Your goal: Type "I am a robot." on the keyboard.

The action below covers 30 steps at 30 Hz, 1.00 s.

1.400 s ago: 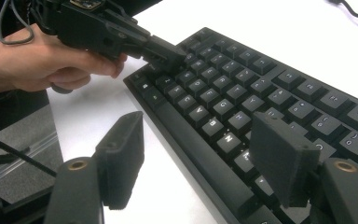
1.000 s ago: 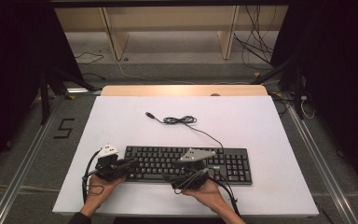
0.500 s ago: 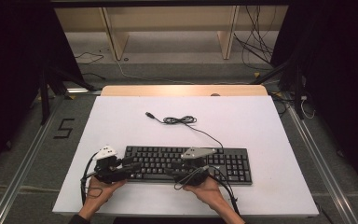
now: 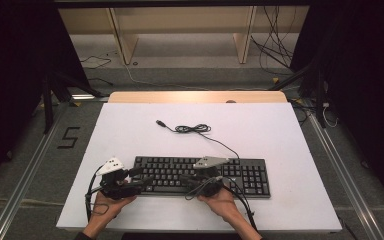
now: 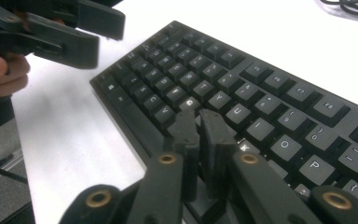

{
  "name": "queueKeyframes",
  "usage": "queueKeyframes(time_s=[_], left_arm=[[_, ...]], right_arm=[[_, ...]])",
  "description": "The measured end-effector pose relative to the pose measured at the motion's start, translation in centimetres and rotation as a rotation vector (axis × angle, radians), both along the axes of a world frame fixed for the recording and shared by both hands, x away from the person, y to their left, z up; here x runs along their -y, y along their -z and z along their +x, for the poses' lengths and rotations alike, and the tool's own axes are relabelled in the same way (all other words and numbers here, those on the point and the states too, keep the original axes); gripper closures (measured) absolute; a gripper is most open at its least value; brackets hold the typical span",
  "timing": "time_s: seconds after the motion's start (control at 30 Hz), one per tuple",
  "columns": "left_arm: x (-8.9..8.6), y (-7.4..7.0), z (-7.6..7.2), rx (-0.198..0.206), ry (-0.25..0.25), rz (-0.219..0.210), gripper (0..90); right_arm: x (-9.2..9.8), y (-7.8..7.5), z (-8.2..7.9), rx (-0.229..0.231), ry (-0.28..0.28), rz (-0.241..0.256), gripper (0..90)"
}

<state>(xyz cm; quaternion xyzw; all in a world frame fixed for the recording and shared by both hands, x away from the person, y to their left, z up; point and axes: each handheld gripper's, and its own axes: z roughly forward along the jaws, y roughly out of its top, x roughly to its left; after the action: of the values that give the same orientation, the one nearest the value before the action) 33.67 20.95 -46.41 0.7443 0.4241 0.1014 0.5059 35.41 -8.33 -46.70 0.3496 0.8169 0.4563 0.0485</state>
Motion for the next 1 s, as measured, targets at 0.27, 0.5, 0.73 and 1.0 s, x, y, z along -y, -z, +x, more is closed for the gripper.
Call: queueKeyframes(time_s=[0.27, 0.5, 0.73, 1.0], left_arm=[[0.0, -0.2, -0.3, 0.022, 0.006, -0.012, 30.5], [0.2, -0.4, -0.6, 0.038, 0.012, -0.023, 29.5], [0.3, -0.4, -0.8, 0.036, 0.014, -0.02, 27.8], [0.4, -0.4, -0.8, 0.035, 0.014, -0.025, 25.6]], right_arm=[[-0.4, 0.5, 0.3, -0.009, 0.008, -0.031, 90.0], [-0.5, 0.9, 0.5, -0.009, 0.014, -0.055, 90.0], [-0.6, 1.1, 0.6, -0.019, 0.012, -0.071, 90.0], [-0.7, 1.3, 0.6, -0.024, 0.012, -0.082, 90.0]])
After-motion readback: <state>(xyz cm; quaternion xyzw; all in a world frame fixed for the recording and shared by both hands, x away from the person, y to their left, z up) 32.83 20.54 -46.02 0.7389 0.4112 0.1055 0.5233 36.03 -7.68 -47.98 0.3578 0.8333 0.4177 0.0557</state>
